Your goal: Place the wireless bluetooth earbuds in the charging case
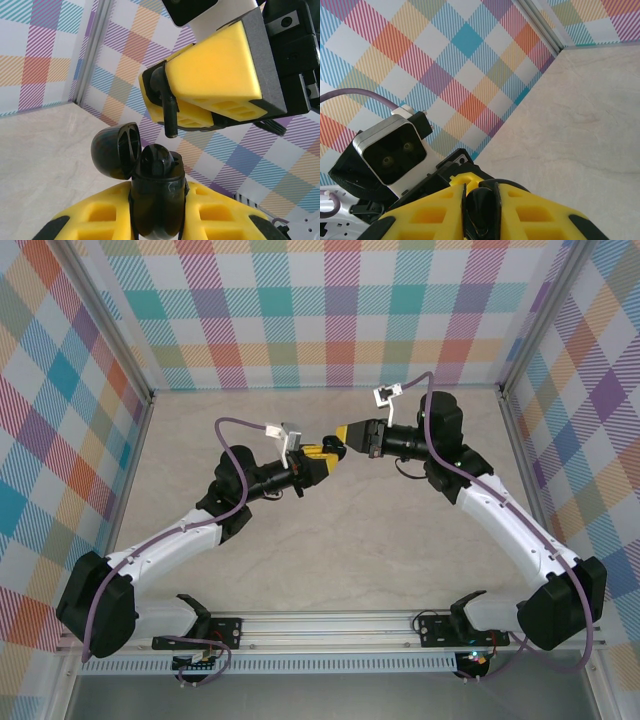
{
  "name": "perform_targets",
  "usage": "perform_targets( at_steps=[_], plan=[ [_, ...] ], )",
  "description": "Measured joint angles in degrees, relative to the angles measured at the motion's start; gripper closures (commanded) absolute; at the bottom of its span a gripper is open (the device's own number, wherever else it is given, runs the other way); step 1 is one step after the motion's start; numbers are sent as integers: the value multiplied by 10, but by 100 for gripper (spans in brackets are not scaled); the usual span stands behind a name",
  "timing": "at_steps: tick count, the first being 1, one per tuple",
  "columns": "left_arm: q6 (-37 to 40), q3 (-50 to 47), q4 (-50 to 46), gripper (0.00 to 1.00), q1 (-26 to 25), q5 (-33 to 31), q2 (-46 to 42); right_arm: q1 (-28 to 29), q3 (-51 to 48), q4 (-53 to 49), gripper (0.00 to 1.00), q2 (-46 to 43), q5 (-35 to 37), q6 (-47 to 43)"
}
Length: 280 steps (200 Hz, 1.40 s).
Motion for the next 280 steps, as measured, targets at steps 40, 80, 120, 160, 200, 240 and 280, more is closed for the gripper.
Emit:
perform_targets(
  at_steps=[40,80,120,160,200,240,280],
  plan=[
    [-1,0,2,98,0,-5,0,5,0,0,78,0,0,0],
    [-5,0,11,99,0,-14,-2,7,0,-1,78,3,1,-1],
    [-7,0,11,99,0,-19,-5,7,0,-3,78,5,4,-2],
    [-7,0,10,99,0,-24,-10,7,1,-6,78,6,4,-2],
    [-7,-1,10,98,0,-26,-10,10,2,-7,78,8,4,-3],
    [-7,-1,10,98,0,-26,-10,10,5,-13,78,8,5,-9],
    [-7,-1,11,98,0,-30,-12,11,11,-28,77,8,4,-17]
  ],
)
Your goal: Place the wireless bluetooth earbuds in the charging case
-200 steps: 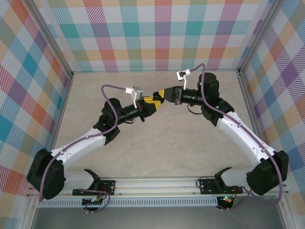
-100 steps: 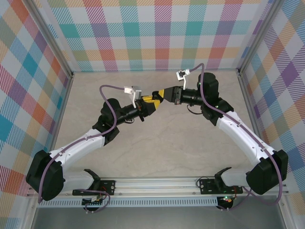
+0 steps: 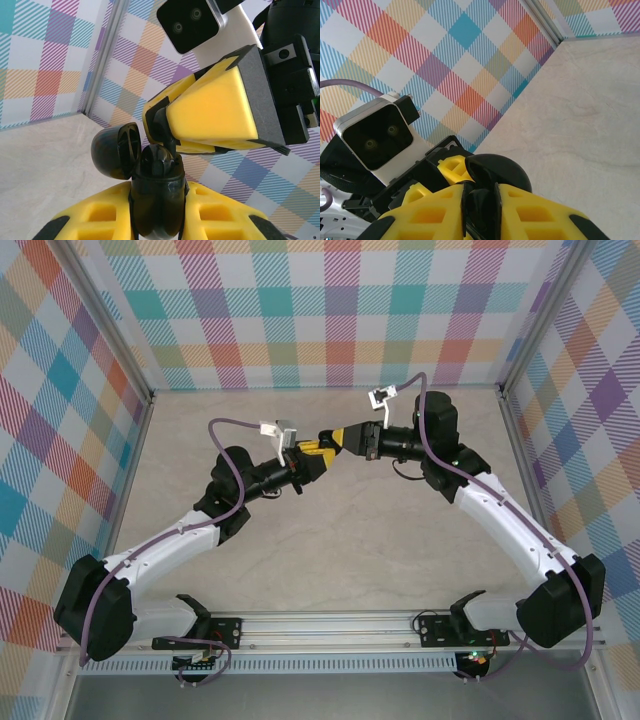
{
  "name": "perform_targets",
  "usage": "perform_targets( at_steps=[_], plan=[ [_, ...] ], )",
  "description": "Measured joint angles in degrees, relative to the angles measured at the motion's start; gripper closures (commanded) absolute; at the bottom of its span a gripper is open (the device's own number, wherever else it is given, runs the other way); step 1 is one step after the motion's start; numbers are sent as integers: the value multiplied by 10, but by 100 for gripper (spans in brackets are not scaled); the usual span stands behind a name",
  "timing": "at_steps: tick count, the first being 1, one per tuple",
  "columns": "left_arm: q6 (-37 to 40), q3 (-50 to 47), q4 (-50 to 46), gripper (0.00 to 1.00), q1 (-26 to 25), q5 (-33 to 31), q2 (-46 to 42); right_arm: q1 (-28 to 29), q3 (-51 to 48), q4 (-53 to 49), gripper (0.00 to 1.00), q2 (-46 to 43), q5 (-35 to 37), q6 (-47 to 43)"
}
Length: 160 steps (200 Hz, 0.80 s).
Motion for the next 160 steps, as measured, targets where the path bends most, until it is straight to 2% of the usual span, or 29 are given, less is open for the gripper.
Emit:
perform_targets(
  at_steps=[58,74,91,160],
  plan=[
    [0,0,0,98,0,-3,-2,2,4,-13,74,0,0,-11],
    [0,0,0,98,0,-2,-2,2,5,-16,70,0,0,-11],
    [0,0,0,98,0,-2,-2,2,8,-21,61,0,2,-14],
    [1,0,-7,99,0,-3,-2,3,15,-44,56,0,12,-26]
  ],
)
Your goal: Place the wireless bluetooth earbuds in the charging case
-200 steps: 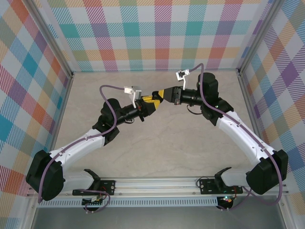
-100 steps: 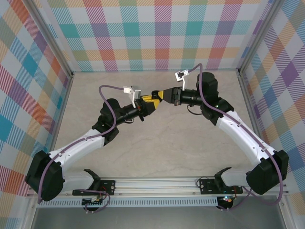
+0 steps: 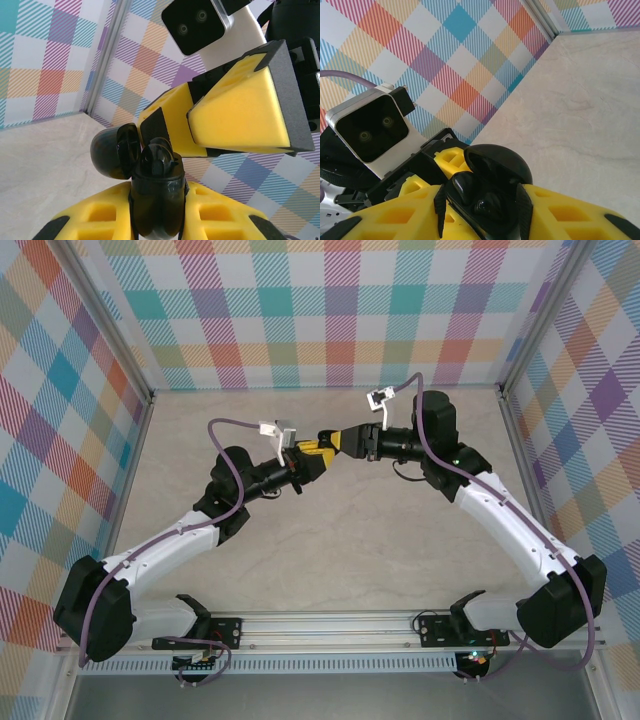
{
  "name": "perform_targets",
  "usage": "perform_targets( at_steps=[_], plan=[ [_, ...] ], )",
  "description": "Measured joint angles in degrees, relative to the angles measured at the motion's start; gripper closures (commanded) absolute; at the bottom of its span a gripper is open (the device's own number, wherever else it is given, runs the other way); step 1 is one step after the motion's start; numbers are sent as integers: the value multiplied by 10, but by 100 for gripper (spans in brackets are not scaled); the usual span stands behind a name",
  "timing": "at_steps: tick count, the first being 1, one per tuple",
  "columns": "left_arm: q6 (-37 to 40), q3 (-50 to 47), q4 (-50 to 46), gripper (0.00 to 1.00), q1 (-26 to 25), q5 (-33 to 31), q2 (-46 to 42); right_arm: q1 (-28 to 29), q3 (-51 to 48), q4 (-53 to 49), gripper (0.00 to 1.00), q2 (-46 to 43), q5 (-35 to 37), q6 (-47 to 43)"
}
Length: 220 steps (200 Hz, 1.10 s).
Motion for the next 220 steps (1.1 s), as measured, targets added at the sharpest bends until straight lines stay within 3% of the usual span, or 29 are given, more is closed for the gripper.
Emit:
perform_targets(
  at_steps=[118,188,220],
  plan=[
    [13,0,-28,99,0,-4,-18,3,2,-42,58,-6,50,-17],
    [20,0,-28,99,0,-2,-18,3,2,-44,48,-14,51,-17],
    [26,0,-39,98,0,-2,-18,3,2,-44,49,-36,70,-18]
  ],
)
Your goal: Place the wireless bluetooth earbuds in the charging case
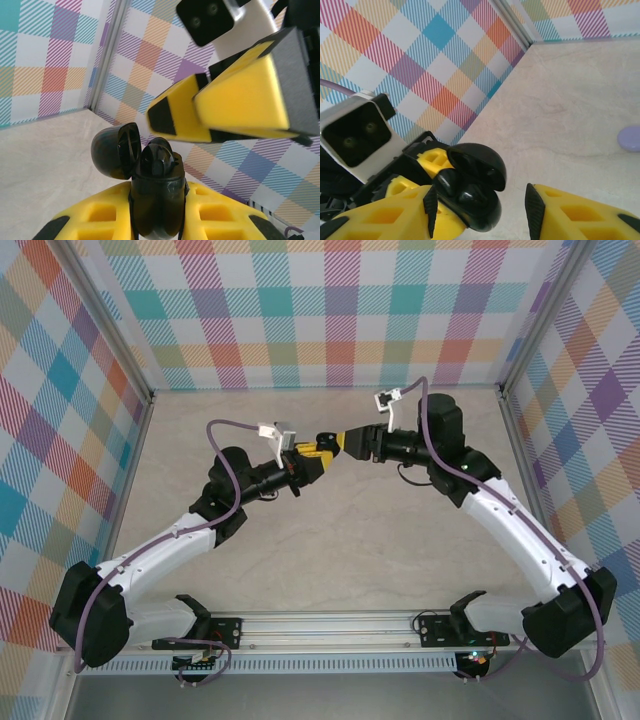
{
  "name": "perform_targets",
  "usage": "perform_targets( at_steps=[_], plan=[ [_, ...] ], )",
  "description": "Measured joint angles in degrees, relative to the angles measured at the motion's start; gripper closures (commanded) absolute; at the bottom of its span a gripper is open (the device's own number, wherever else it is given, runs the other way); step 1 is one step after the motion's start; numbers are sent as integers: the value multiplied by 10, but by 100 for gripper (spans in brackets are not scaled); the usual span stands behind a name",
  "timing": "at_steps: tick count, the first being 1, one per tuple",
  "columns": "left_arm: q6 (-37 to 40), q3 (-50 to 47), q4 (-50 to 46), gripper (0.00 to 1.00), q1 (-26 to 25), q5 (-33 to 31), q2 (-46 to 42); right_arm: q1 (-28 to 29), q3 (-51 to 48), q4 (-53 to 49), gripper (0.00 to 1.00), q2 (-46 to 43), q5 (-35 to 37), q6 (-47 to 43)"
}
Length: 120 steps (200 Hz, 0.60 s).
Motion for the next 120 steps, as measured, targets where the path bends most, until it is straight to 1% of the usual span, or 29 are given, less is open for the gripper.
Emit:
perform_targets(
  at_steps=[23,40,62,95,120],
  plan=[
    [0,0,-4,98,0,4,0,0,0,-13,55,-16,28,-5],
    [0,0,-4,98,0,9,0,-4,1,-32,62,-17,47,-10],
    [0,0,-3,98,0,19,0,-28,2,-59,68,-9,55,-12],
    [0,1,1,99,0,36,0,-71,2,-81,71,28,29,-15],
    [0,5,4,99,-1,51,0,-75,2,-91,73,53,-10,-21]
  ],
)
